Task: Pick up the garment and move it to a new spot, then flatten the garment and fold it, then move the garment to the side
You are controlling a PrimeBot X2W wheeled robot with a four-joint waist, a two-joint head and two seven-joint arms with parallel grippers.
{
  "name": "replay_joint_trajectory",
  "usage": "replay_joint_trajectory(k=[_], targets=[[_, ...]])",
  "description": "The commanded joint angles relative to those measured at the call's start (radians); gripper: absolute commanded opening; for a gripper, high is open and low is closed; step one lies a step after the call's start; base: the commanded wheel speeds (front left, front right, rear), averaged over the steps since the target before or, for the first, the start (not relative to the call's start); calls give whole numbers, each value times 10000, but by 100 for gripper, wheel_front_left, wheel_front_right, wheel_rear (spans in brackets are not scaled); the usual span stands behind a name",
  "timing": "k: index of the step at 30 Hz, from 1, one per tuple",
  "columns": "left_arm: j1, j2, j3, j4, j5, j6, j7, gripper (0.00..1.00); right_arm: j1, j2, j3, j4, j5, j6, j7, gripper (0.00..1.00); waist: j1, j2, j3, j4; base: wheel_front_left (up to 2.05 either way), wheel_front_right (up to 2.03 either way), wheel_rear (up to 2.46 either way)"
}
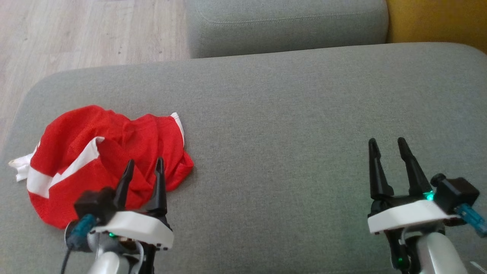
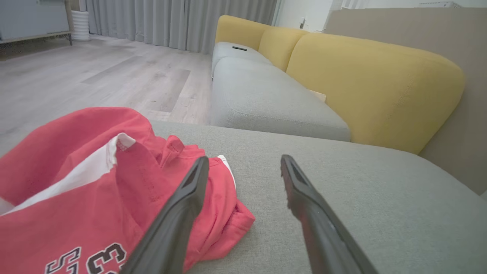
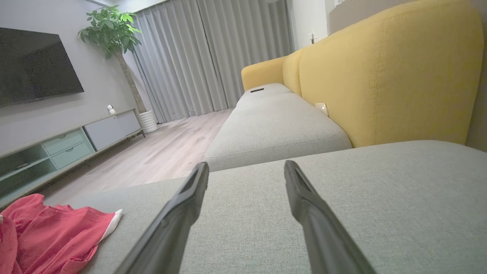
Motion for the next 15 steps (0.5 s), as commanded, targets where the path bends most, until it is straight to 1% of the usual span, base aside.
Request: replay_joint_trajectory(k=[1, 11, 14, 15], targets=[[-529, 245, 84, -374, 395, 212, -163, 100, -516, -71, 269, -459, -452, -7, -162, 100, 0, 0, 1, -6, 0, 0, 0], [-737, 784, -907, -387, 1729, 1087, -455, 100, -577, -76, 532, -606, -1936, -8, -457, 100, 0, 0, 17, -67, 0, 0, 0], [-797, 909, -1186, -407, 2026, 1301, -542, 100, -579, -78, 596, -654, -2373, -8, -545, 100, 0, 0, 17, -72, 0, 0, 0], [-797, 909, -1186, -407, 2026, 1301, -542, 100, -579, -78, 596, -654, -2373, -8, -545, 100, 0, 0, 17, -72, 0, 0, 0]])
